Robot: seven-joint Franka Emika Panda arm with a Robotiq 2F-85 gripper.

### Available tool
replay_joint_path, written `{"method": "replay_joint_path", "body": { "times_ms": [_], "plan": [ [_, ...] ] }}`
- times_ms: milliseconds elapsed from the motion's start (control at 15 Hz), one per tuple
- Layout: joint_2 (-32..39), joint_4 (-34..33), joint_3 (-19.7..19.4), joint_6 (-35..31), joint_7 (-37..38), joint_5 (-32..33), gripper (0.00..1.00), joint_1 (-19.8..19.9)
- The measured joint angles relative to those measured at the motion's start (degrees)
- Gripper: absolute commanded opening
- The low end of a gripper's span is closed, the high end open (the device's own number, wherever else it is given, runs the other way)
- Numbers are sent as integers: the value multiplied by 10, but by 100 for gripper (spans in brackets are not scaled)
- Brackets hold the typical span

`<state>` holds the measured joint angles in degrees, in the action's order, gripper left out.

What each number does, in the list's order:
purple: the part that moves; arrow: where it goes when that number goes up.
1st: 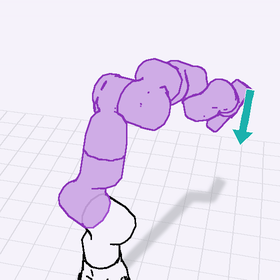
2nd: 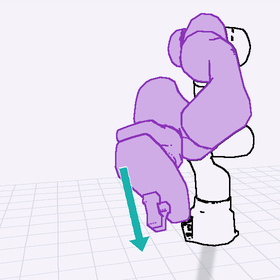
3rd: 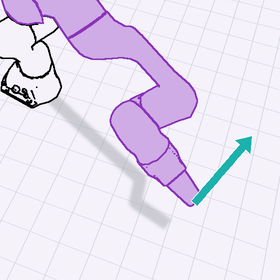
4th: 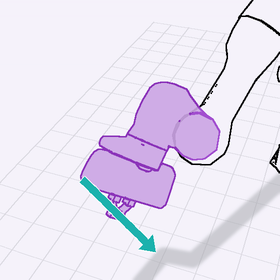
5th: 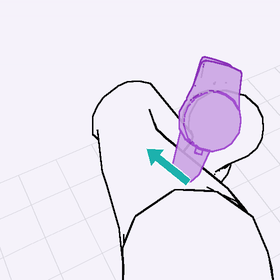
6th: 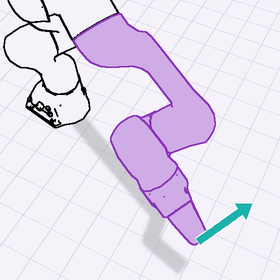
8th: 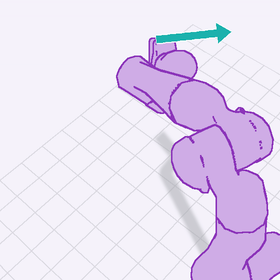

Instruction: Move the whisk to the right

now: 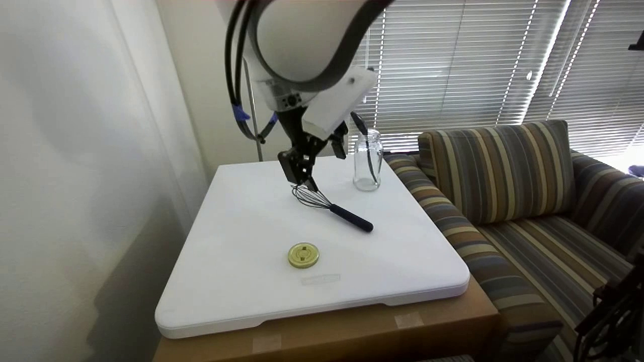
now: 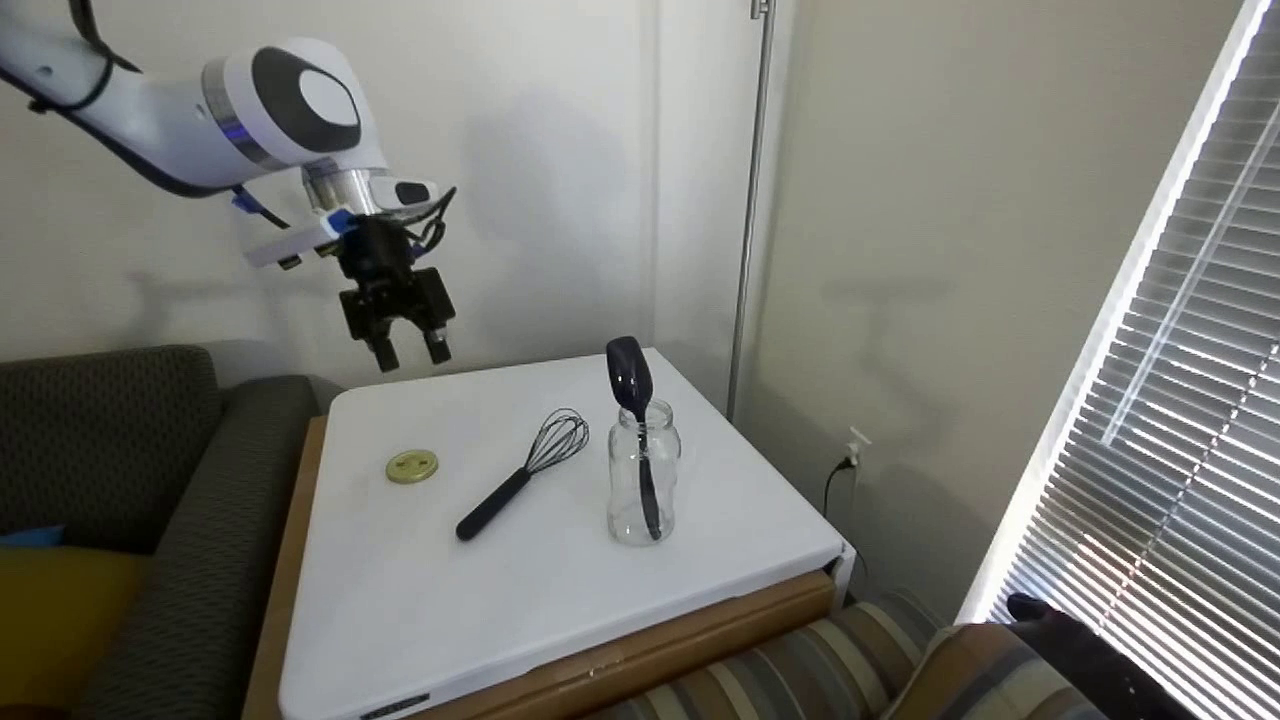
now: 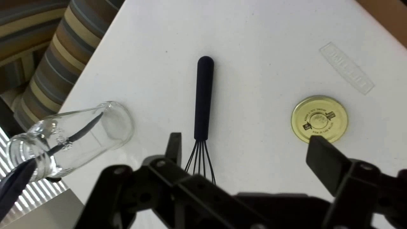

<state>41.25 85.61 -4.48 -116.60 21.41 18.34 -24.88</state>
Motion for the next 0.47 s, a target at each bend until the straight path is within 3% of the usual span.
{"method": "replay_joint_path", "body": {
  "times_ms": [200,467],
  "plan": [
    [-35,-2,7,53,13,11,100,-8],
    [-41,-1,9,62,15,13,100,-7]
  ]
}}
